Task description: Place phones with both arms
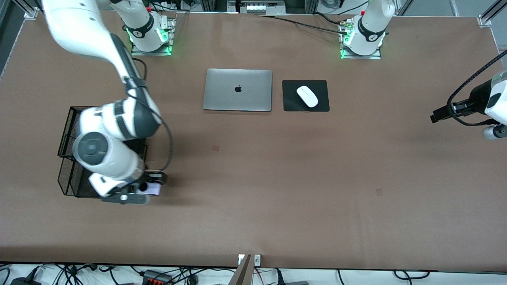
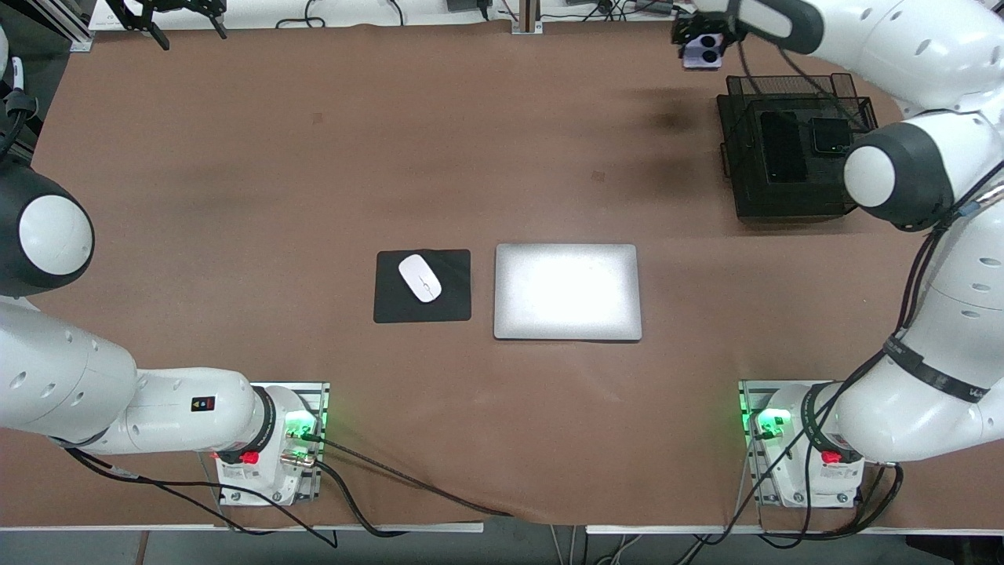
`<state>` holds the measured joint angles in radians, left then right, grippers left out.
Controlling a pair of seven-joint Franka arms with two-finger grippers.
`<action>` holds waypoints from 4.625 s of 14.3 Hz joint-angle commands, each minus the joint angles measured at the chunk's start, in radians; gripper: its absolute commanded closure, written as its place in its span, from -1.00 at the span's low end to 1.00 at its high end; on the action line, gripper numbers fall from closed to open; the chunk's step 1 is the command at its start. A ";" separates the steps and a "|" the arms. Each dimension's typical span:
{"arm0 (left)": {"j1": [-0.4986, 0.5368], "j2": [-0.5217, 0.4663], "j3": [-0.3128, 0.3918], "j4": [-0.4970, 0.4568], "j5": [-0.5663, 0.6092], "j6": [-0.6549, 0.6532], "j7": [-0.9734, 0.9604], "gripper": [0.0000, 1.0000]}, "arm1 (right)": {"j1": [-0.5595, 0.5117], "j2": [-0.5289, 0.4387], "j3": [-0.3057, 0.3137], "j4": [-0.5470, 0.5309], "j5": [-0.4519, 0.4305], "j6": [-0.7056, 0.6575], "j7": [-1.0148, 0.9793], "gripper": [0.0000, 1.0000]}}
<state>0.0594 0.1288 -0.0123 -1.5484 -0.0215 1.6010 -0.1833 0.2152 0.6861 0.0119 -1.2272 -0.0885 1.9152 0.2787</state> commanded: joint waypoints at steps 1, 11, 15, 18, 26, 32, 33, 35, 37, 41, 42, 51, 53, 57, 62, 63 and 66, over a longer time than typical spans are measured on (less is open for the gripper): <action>0.004 -0.011 -0.009 -0.013 -0.011 0.031 0.005 -1.00 | -0.106 -0.045 0.020 -0.021 -0.014 -0.091 -0.132 0.19; 0.007 -0.005 -0.008 -0.012 -0.018 0.036 0.080 -1.00 | -0.275 -0.033 0.028 -0.162 -0.013 0.002 -0.297 0.19; -0.004 -0.003 -0.008 -0.004 -0.009 0.030 0.068 -1.00 | -0.290 0.000 0.028 -0.227 -0.013 0.106 -0.323 0.18; -0.004 -0.001 -0.006 -0.004 -0.005 0.030 0.070 -1.00 | -0.298 0.001 0.028 -0.235 -0.013 0.104 -0.328 -0.99; -0.006 0.002 -0.009 -0.006 -0.003 0.027 0.081 -1.00 | -0.292 -0.173 0.033 -0.218 -0.011 0.030 -0.329 -1.00; -0.006 0.002 -0.008 -0.004 -0.005 -0.019 0.081 -1.00 | -0.298 -0.278 0.019 -0.121 0.059 -0.220 -0.323 -1.00; -0.006 0.003 -0.008 -0.004 -0.003 -0.030 0.079 -1.00 | -0.298 -0.283 0.019 -0.089 0.076 -0.255 -0.322 -1.00; -0.007 0.003 -0.009 -0.006 -0.003 -0.050 0.079 -1.00 | -0.296 -0.283 0.020 -0.028 0.078 -0.300 -0.319 -1.00; -0.003 0.005 -0.008 -0.006 -0.003 -0.050 0.080 -1.00 | -0.296 -0.284 0.019 -0.018 0.079 -0.305 -0.276 -1.00; -0.006 0.005 -0.008 -0.004 -0.002 -0.044 0.082 -1.00 | -0.287 -0.322 0.020 -0.018 0.079 -0.306 -0.222 -1.00; -0.006 0.005 -0.009 -0.004 -0.002 -0.044 0.082 -1.00 | -0.281 -0.336 0.019 -0.020 0.079 -0.306 -0.222 -1.00; -0.009 0.005 -0.011 -0.002 -0.003 -0.046 0.082 -1.00 | -0.174 -0.463 -0.116 -0.162 0.079 -0.285 -0.231 -1.00; -0.009 0.005 -0.011 -0.002 -0.003 -0.046 0.082 -1.00 | -0.177 -0.500 -0.115 -0.208 0.072 -0.271 -0.236 -1.00; -0.009 0.005 -0.011 -0.002 -0.003 -0.046 0.082 -1.00 | -0.174 -0.543 -0.113 -0.291 0.070 -0.243 -0.239 -1.00; -0.010 0.005 -0.011 -0.002 -0.005 -0.047 0.082 -1.00 | -0.172 -0.671 -0.107 -0.512 0.069 -0.119 -0.239 -1.00; -0.010 0.005 -0.011 -0.002 -0.005 -0.047 0.082 -1.00 | -0.172 -0.671 -0.107 -0.511 0.069 -0.123 -0.240 -1.00; -0.010 0.005 -0.011 -0.002 -0.005 -0.047 0.082 -1.00 | -0.175 -0.675 -0.107 -0.508 0.069 -0.159 -0.260 -1.00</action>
<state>0.0500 0.1389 -0.0229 -1.5519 -0.0242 1.5625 -0.1244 0.0343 0.0426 -0.0912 -1.7035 -0.0225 1.7635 0.0369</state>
